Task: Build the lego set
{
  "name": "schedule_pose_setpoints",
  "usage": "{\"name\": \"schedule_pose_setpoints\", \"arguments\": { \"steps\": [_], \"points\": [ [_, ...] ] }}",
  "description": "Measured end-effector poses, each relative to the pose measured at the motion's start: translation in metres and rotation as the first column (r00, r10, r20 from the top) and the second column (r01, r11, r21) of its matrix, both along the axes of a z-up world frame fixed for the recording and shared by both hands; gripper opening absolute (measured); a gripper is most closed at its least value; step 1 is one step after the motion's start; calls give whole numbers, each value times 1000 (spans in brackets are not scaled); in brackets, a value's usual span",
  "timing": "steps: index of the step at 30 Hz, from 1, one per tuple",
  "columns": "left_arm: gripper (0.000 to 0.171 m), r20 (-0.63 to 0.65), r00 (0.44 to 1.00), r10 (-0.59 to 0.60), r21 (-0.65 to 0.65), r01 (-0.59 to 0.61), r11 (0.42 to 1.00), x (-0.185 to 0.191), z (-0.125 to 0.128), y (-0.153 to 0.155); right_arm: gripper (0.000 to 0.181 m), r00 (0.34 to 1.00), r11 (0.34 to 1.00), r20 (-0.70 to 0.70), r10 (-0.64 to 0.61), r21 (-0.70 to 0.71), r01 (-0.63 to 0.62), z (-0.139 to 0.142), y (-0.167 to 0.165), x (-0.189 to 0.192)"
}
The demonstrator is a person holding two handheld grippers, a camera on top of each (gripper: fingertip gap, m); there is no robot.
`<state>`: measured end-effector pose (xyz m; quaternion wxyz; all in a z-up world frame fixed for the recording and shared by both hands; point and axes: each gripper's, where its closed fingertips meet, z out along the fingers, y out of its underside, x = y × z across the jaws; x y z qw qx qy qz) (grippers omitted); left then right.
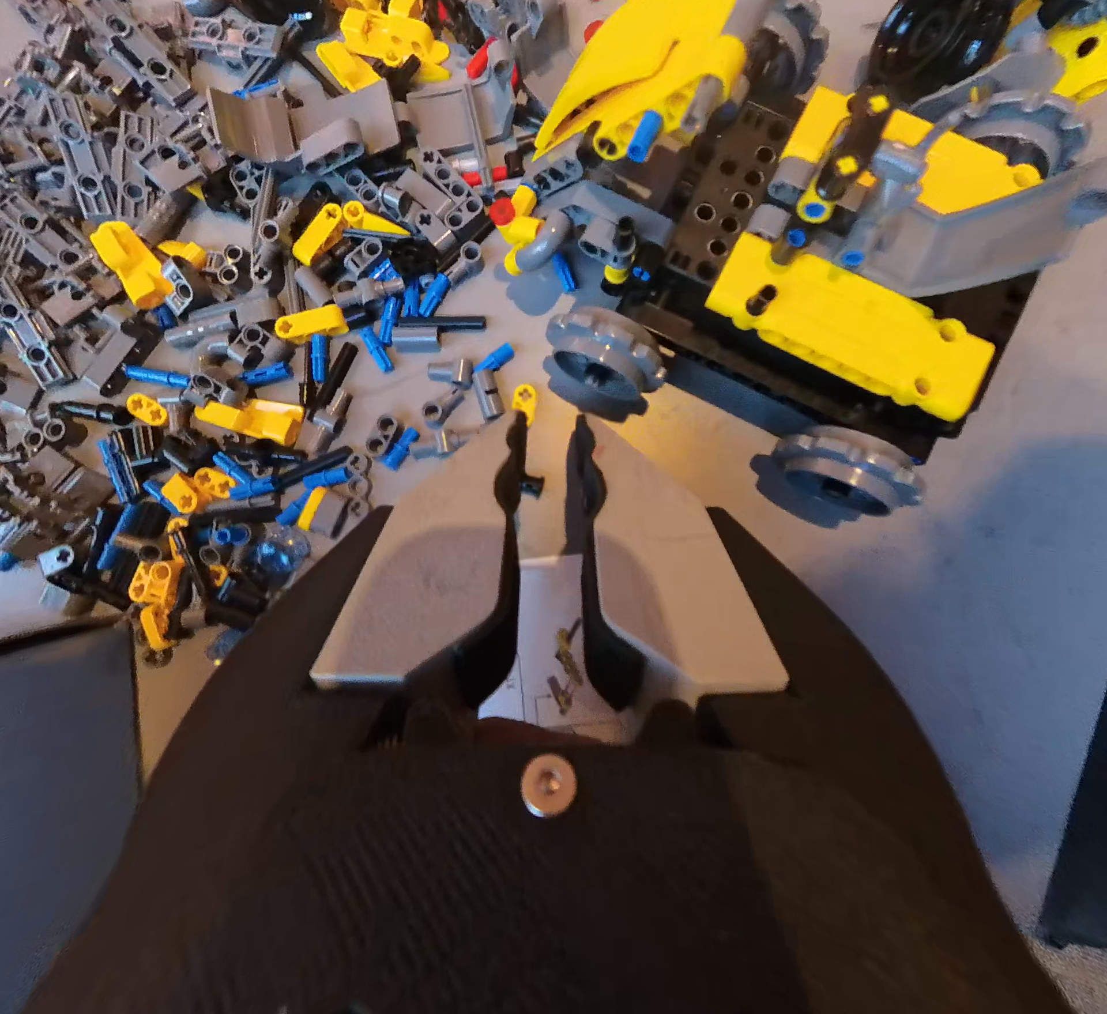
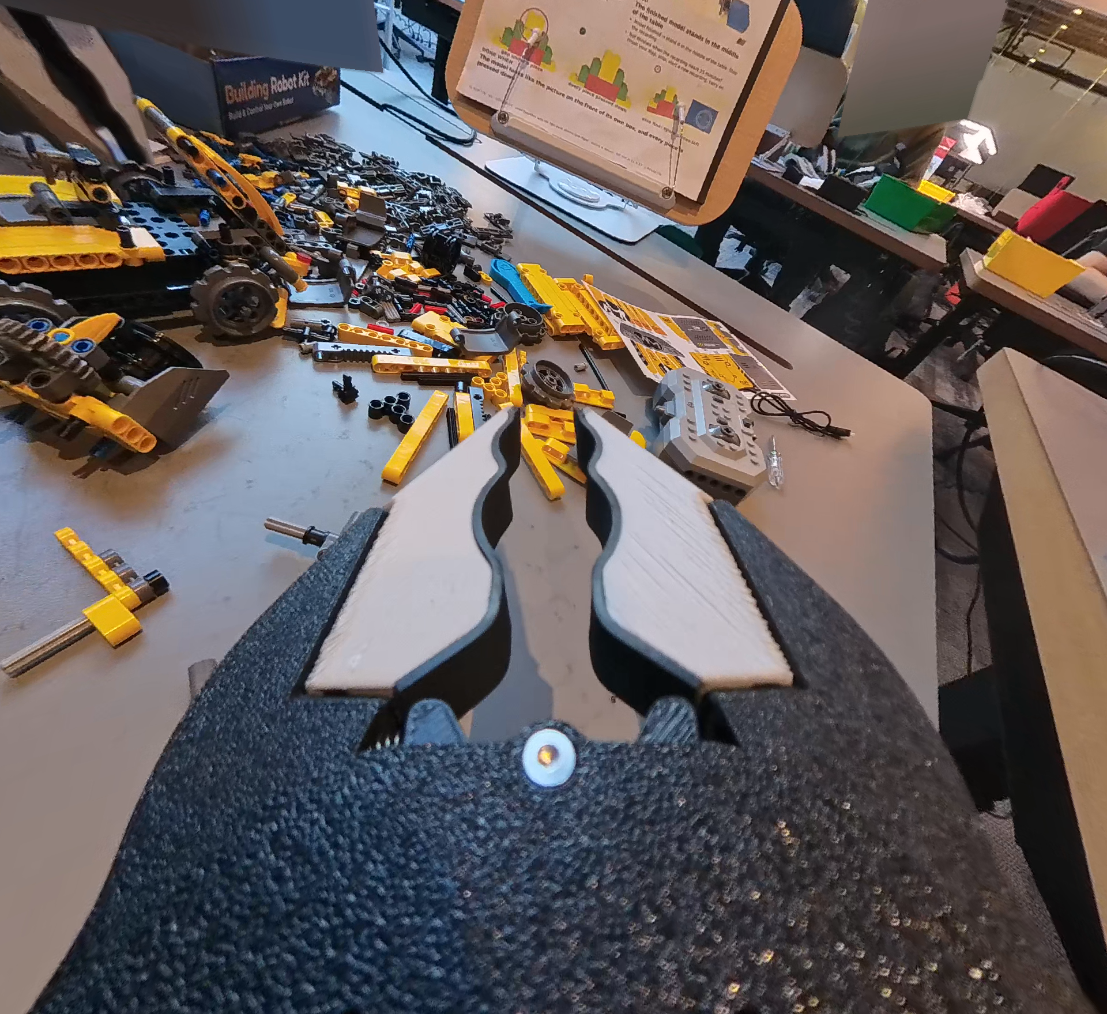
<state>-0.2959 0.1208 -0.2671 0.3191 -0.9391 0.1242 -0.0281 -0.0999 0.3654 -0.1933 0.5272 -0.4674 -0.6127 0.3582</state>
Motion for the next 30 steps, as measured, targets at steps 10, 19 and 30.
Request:
{"name": "schedule_pose_setpoints", "arguments": {
  "steps": [10, 19, 30],
  "points": [
    [6, -8, 1000, -30, -78, 29, 997, -8, -11, 11, 17, 999, 999, -32, 20, -33, -21, 5, -1, 2],
    [6, -38, 999, -11, 17, 12, 1000, 14, 50, 12, 17, 998, 999, -62, 23, -44, -25, 11, -1, 5],
    [6, 101, 946, -308, 178, 287, 941, 240, 92, 105, 13, 976, 992, -213, -39, -127, 12, 38, 16, 25]
  ]
}}
